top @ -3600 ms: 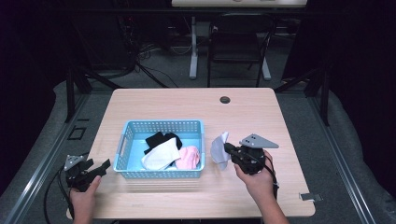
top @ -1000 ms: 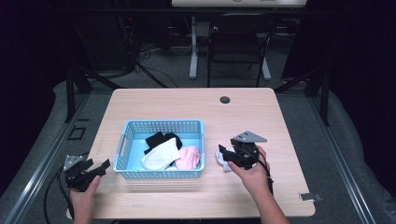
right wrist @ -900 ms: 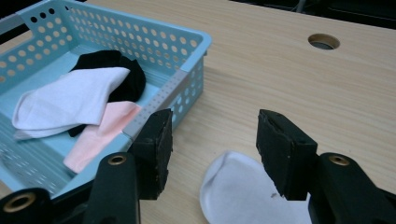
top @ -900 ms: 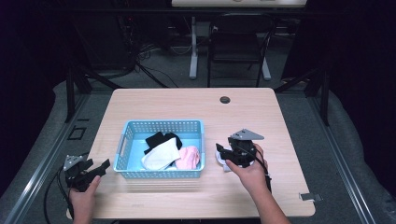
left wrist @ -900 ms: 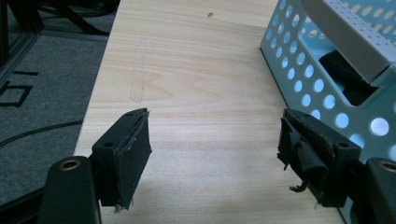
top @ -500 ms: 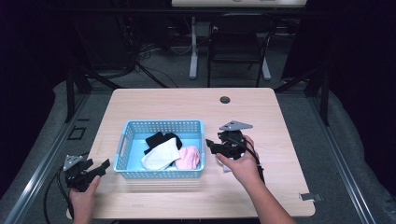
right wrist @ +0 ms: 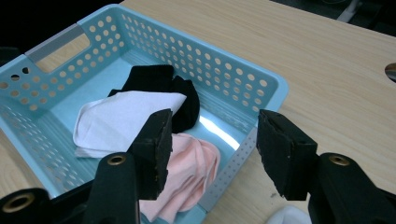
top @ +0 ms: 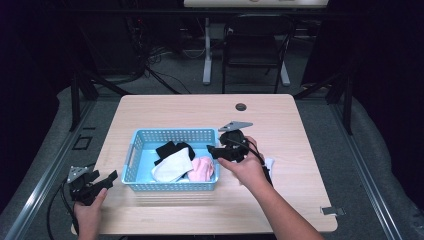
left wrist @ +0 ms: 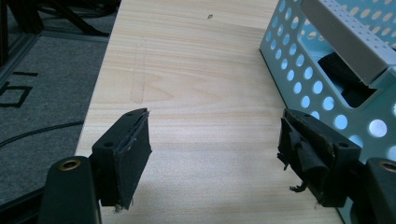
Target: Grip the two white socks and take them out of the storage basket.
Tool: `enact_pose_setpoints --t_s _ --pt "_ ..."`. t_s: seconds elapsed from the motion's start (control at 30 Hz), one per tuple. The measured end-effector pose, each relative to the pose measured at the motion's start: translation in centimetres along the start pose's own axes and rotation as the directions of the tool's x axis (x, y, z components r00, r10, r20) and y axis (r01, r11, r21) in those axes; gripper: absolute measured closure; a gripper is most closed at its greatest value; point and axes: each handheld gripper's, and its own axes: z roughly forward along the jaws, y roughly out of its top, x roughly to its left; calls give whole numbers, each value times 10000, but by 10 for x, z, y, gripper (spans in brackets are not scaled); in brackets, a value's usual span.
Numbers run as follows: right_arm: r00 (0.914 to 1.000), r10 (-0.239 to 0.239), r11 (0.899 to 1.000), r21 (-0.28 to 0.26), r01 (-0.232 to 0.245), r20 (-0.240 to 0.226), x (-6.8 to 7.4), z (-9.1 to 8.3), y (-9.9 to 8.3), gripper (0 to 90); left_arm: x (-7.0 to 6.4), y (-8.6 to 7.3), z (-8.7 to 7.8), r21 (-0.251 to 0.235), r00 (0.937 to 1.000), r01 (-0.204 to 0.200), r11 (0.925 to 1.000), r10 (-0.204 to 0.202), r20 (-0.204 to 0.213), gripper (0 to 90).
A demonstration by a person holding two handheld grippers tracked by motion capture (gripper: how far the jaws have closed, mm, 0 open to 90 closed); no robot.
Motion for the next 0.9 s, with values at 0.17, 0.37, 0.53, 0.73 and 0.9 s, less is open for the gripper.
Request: enact_pose_setpoints --t_s 0.17,0.37,0.53,0.73,0.9 --pt "9997 111 9998 172 -107 -199 4 10 7 469 0 0 0 3 10000 19 10000 -19 -3 251" --pt "9995 -62 9990 437 76 -307 13 25 15 481 0 0 0 -1 10000 11 10000 -11 8 251" --pt "9996 73 9973 734 -52 -289 17 38 17 491 0 0 0 1 10000 29 10000 -29 17 251" --pt "9994 82 9924 1229 -41 -324 22 56 19 498 0 0 0 9 10000 5 10000 -5 33 251" --pt "9989 209 9884 1511 -143 -427 27 69 21 501 1 0 0 17 10000 36 10000 -36 42 251"
